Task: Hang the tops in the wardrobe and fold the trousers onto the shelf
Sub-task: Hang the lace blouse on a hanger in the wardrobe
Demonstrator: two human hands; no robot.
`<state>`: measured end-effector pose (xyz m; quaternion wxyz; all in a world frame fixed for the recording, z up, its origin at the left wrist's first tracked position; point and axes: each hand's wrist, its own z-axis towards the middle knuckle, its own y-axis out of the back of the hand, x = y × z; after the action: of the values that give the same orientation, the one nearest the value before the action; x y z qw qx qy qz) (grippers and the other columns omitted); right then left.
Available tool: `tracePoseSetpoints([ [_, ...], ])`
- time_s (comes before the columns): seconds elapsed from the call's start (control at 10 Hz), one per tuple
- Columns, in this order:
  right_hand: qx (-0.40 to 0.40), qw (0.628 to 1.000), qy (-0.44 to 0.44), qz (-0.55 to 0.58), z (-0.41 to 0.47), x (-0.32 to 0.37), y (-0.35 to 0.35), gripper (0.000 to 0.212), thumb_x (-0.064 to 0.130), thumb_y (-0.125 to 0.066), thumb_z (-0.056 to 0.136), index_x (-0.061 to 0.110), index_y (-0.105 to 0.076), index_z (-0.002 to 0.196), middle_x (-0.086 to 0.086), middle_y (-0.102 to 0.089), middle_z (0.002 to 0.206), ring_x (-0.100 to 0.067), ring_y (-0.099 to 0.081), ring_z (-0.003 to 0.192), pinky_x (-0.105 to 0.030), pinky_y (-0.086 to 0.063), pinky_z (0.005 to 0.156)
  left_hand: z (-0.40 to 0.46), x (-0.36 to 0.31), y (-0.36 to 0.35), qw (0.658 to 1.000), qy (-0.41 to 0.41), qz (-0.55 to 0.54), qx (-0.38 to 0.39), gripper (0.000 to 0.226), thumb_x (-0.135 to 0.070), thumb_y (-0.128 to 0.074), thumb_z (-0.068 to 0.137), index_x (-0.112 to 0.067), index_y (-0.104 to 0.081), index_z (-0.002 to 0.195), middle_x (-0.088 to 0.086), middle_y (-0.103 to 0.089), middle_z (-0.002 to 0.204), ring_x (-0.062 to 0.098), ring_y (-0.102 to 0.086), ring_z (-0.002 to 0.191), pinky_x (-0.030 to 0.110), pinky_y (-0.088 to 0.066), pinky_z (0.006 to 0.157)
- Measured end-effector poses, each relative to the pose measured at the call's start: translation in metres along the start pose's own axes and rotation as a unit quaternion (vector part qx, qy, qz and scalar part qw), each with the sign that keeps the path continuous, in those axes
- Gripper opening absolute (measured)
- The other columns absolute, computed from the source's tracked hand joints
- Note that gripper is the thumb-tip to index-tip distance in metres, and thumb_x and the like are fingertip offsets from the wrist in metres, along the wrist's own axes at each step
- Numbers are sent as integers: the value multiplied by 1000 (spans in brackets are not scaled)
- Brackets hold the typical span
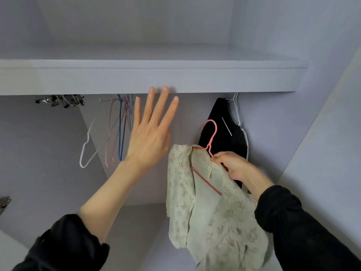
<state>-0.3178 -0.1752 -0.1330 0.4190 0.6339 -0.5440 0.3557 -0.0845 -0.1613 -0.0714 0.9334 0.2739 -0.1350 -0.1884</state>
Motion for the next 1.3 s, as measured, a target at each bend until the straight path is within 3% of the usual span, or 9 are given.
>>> tracePoseSetpoints([
  [0.2,-3,994,41,102,13,30,6,22,-5,-48,90,11,-63,86,-5,-60,86,-17,-55,77,-32,-47,64,17,4,-10,998,8,55,1,89,5,-57,73,-11,-16,149,11,-5,155,38,6,143,59,6,111],
  [0.5,-39,970,108,213,53,60,19,21,4,-50,95,12,-61,111,0,-62,93,-13,-57,81,-26,-47,66,18,6,-16,997,6,75,-7,103,4,-64,68,-16,-3,149,6,6,155,29,22,142,55,10,111],
  [0.7,-47,951,152,267,78,89,31,12,10,-53,94,18,-63,95,-1,-63,86,-14,-58,74,-27,-50,68,19,6,-23,995,2,97,-34,107,4,-63,65,-18,-1,150,2,21,156,30,21,142,55,14,112],
  [0.9,-97,945,160,270,110,101,44,29,4,-52,94,14,-59,120,3,-64,98,-11,-59,87,-28,-47,88,19,6,-26,993,1,113,-37,111,4,-59,65,-18,8,150,2,26,154,31,22,142,55,14,112],
  [1.0,-177,950,138,218,126,102,49,31,10,-61,91,8,-62,122,-4,-63,120,-18,-59,110,-35,-46,100,19,6,-27,993,1,113,-34,111,4,-59,65,-19,9,150,1,26,154,31,22,142,55,15,112],
  [1.1,-240,949,96,182,134,109,51,34,26,-60,92,9,-62,122,-4,-60,127,-13,-56,104,-23,-46,88,19,6,-28,993,3,114,-36,111,4,-59,65,-19,8,150,1,25,155,31,21,142,56,13,112],
  [1.2,-242,952,78,173,141,109,57,38,18,-50,97,2,-49,132,-11,-50,138,-17,-53,109,-7,-44,54,19,6,-28,993,5,113,-35,111,4,-59,64,-18,7,150,1,24,155,31,20,142,55,13,113],
  [1.3,-268,938,120,184,108,109,52,39,9,-44,98,-1,-42,136,-16,-45,141,-16,-48,101,-8,-40,39,18,5,-26,993,7,115,-28,107,4,-57,65,-19,3,151,1,24,155,31,20,143,56,12,113],
])
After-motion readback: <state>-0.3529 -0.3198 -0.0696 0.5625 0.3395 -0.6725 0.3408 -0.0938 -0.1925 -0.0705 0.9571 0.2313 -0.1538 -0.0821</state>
